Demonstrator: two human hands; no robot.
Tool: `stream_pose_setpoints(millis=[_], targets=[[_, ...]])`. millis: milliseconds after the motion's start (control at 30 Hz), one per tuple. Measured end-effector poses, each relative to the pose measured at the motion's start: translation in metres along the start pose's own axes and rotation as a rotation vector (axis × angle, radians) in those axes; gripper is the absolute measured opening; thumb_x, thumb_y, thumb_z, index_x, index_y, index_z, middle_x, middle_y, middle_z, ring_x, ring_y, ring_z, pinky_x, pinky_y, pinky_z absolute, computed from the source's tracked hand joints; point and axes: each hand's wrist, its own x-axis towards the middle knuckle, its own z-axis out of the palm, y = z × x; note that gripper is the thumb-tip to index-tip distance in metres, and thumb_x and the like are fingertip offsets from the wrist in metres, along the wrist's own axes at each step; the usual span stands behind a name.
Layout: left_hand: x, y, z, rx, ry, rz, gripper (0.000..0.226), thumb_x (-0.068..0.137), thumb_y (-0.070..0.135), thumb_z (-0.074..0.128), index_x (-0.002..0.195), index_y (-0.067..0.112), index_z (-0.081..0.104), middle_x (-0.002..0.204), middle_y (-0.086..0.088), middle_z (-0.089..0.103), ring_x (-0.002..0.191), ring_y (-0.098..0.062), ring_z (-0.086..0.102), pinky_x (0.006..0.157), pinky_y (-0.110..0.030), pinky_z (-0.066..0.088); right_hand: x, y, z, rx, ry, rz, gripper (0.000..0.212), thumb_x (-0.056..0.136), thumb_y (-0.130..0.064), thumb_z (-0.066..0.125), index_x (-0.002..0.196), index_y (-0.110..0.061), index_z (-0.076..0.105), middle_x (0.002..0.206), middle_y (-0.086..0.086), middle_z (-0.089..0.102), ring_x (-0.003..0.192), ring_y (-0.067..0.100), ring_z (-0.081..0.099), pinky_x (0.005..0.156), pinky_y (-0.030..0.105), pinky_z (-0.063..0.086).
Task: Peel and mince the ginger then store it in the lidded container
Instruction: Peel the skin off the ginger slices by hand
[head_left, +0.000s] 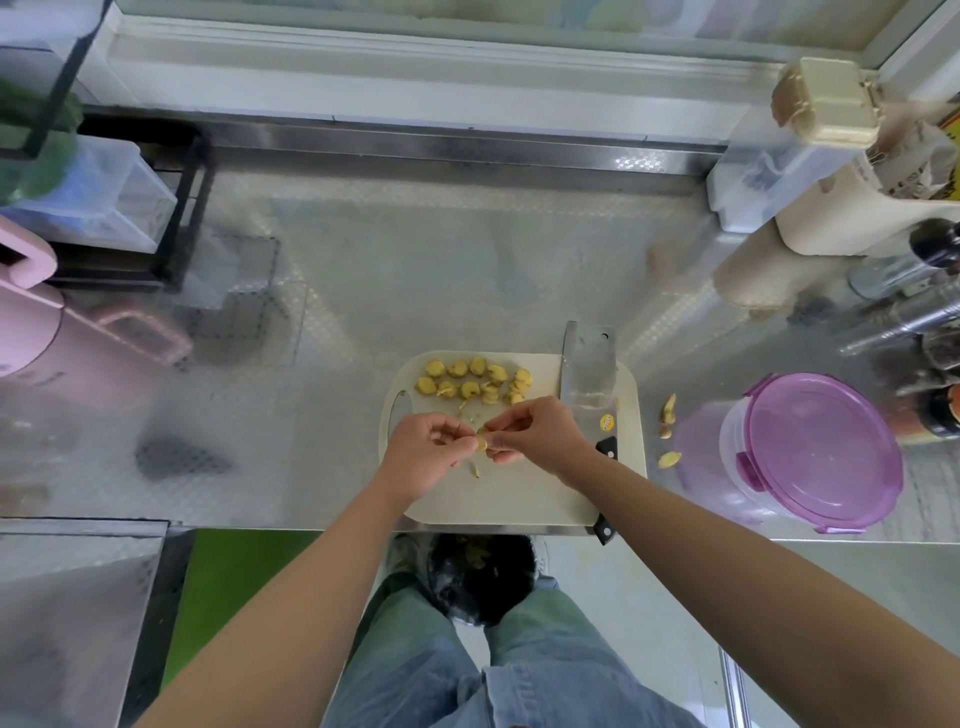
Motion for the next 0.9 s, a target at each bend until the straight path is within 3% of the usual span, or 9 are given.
stream_pose_setpoints(millis=[200,333,400,500,633,800,900], targets=[[0.001,-0.006,-0.002,0.08,0.033,0.031,0.007,0.082,0.013,0.074,0.084,0.015,0.068,0.077,0.001,0.066,0.068,-0.01,0.058,0.057,-0.016,0.043,0.002,-0.001,0.006,0.044,-0.021,0.029,0.019,0.078,0.001,0.075,0.095,0.005,0.068,0.081,0.017,0.073,0.076,0.025,0.073,0.081,0.034,0.059],[-0.002,-0.007,-0.005,0.079,0.024,0.013,0.021,0.086,0.016,0.07,0.106,0.016,0.063,0.09,-0.002,0.068,0.073,-0.013,0.062,0.055,-0.021,0.046,0.002,-0.004,0.011,0.089,-0.055,0.026,0.02,0.079,0.006,0.071,0.098,0.007,0.067,0.084,0.02,0.073,0.077,0.028,0.073,0.079,0.032,0.059],[-0.002,-0.008,-0.009,0.061,-0.005,0.002,0.016,0.086,0.017,0.07,0.102,0.015,0.068,0.089,-0.007,0.07,0.069,-0.013,0.063,0.052,-0.02,0.046,0.001,-0.004,0.012,0.103,-0.087,0.007,0.019,0.08,0.007,0.069,0.099,0.004,0.066,0.084,0.021,0.073,0.078,0.029,0.072,0.08,0.034,0.059],[-0.001,-0.008,-0.013,0.086,0.053,-0.038,0.009,0.081,0.022,0.075,0.086,0.016,0.072,0.08,-0.006,0.071,0.065,-0.011,0.06,0.059,-0.022,0.046,0.001,-0.003,0.013,0.061,-0.062,-0.036,0.019,0.083,0.002,0.069,0.101,0.0,0.064,0.082,0.018,0.073,0.075,0.027,0.073,0.077,0.032,0.059],[0.003,-0.009,-0.017,0.186,0.211,-0.074,0.01,0.077,0.026,0.076,0.075,0.019,0.068,0.07,0.006,0.064,0.067,-0.01,0.058,0.065,-0.025,0.046,0.004,0.005,0.014,-0.276,0.091,-0.191,0.013,0.083,-0.006,0.068,0.094,-0.01,0.065,0.074,0.005,0.069,0.065,0.02,0.068,0.07,0.036,0.059],[0.005,-0.009,-0.023,0.338,0.233,-0.072,0.012,0.078,0.03,0.075,0.077,0.023,0.065,0.073,0.01,0.062,0.07,-0.008,0.058,0.062,-0.024,0.045,0.0,0.007,0.023,-0.857,-0.003,-0.195,0.028,0.075,-0.044,0.076,0.085,-0.025,0.059,0.083,-0.011,0.056,0.083,0.015,0.058,0.071,0.032,0.049],[0.008,-0.011,-0.024,0.318,0.226,-0.08,0.013,0.077,0.031,0.075,0.079,0.022,0.066,0.075,0.011,0.063,0.074,-0.01,0.061,0.068,-0.028,0.049,-0.001,0.005,0.029,-0.92,-0.017,-0.221,0.018,0.082,-0.039,0.07,0.085,-0.023,0.062,0.088,-0.009,0.055,0.09,0.016,0.059,0.067,0.026,0.037]])
